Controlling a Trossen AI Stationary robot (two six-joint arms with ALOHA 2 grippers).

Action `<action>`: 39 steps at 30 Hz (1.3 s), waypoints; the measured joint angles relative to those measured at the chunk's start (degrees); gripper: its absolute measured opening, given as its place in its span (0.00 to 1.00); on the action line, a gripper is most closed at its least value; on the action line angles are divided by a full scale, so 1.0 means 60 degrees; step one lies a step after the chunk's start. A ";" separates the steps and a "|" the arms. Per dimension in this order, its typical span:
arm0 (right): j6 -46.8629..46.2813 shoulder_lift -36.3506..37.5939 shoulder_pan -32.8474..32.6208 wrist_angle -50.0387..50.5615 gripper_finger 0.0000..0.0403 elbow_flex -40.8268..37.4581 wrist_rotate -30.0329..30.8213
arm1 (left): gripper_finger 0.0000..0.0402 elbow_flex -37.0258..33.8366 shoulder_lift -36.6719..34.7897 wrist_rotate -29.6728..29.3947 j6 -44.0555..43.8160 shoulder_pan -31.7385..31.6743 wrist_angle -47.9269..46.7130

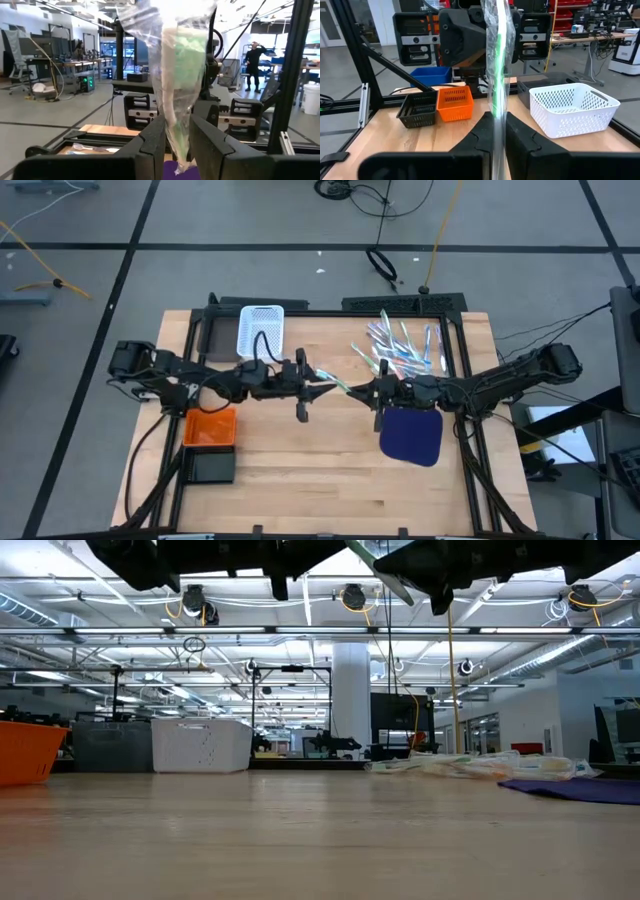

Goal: Pick & Place Toothbrushes
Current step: Put the green toothbrush into the white bin

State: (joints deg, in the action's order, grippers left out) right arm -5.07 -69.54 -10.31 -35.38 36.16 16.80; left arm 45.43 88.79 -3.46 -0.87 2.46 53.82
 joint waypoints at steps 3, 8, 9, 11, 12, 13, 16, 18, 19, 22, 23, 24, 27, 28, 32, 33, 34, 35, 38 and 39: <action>-0.0003 0.0000 0.0000 0.0004 0.04 0.0000 -0.0004 | 0.22 0.0000 0.0000 0.0085 -0.0142 -0.0077 0.0016; -0.0010 0.0000 0.0004 0.0011 0.04 0.0000 -0.0007 | 0.21 0.0000 0.0000 0.0101 -0.0067 -0.0106 0.0030; -0.0017 0.0000 0.0004 0.0013 0.04 0.0000 -0.0011 | 0.20 0.0000 0.0000 0.0101 -0.0040 -0.0105 0.0036; -0.0021 0.0000 0.0004 0.0031 0.04 0.0000 -0.0028 | 0.13 0.0000 0.0000 0.0101 0.0055 -0.0102 0.0036; -0.0019 0.0000 0.0004 0.0058 0.04 0.0000 -0.0009 | 0.08 0.0000 0.0000 0.0114 0.0079 -0.0106 0.0036; -0.0010 0.0000 0.0004 0.0087 0.04 0.0000 -0.0016 | 0.04 0.0000 0.0000 0.0136 0.0095 -0.0102 0.0036; -0.0010 0.0000 0.0007 0.0198 0.06 0.0000 -0.0015 | 0.03 0.0000 0.0000 0.0144 0.0037 -0.0101 0.0021; -0.0028 0.0000 0.0015 0.0245 0.10 0.0000 -0.0008 | 0.01 0.0000 0.0000 0.0144 -0.0047 -0.0095 -0.0015; -0.0037 0.0000 0.0015 0.0261 0.12 0.0002 -0.0015 | 0.01 0.0000 0.0000 0.0148 -0.0086 -0.0095 -0.0025; -0.0035 0.0000 0.0015 0.0365 0.18 0.0000 -0.0018 | 0.01 0.0000 0.0000 0.0139 -0.0123 -0.0095 -0.0162; -0.0022 -0.0008 0.0015 0.0409 0.20 0.0000 -0.0010 | 0.01 0.0000 -0.0002 0.0129 -0.0123 -0.0095 -0.0254; 0.0007 -0.0011 0.0015 0.0461 0.22 0.0000 0.0013 | 0.01 0.0000 -0.0041 0.0111 -0.0123 -0.0098 -0.0392; 0.0030 -0.0007 0.0011 0.0850 0.30 0.0004 0.0326 | 0.01 0.0000 -0.0305 0.0059 -0.0119 -0.0106 -0.0996; 0.0030 -0.0007 0.0011 0.1050 0.32 0.0003 0.0464 | 0.01 0.0000 -0.0476 0.0057 -0.0111 -0.0106 -0.1332; -0.0007 -0.0007 0.0011 0.1491 0.40 0.0004 0.0678 | 0.00 0.0000 -0.1310 -0.0273 -0.0050 -0.0102 -0.2804; -0.0073 -0.0007 0.0011 0.1540 0.41 0.0004 0.0681 | 0.00 0.0000 -0.1599 -0.0509 -0.0049 -0.0098 -0.3406; -0.0156 -0.0007 0.0011 0.1595 0.42 0.0000 0.0678 | 0.00 0.0000 -0.1875 -0.0807 -0.0040 -0.0098 -0.3934; -0.0226 -0.0007 0.0011 0.1629 0.43 0.0004 0.0678 | 0.00 0.0000 -0.2161 -0.1126 -0.0002 -0.0104 -0.4433; -0.0443 -0.0007 0.0011 0.1723 0.43 0.0000 0.0678 | 0.00 0.0000 -0.3154 -0.1965 0.0092 -0.0095 -0.6177; -0.0536 -0.0007 0.0011 0.1752 0.43 0.0001 0.0678 | 0.00 0.0000 -0.3490 -0.2188 0.0077 -0.0088 -0.6639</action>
State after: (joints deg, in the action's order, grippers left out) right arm -8.29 -69.58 -10.24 -24.87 36.17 20.86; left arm 45.43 67.86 -16.58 -0.41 1.93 13.99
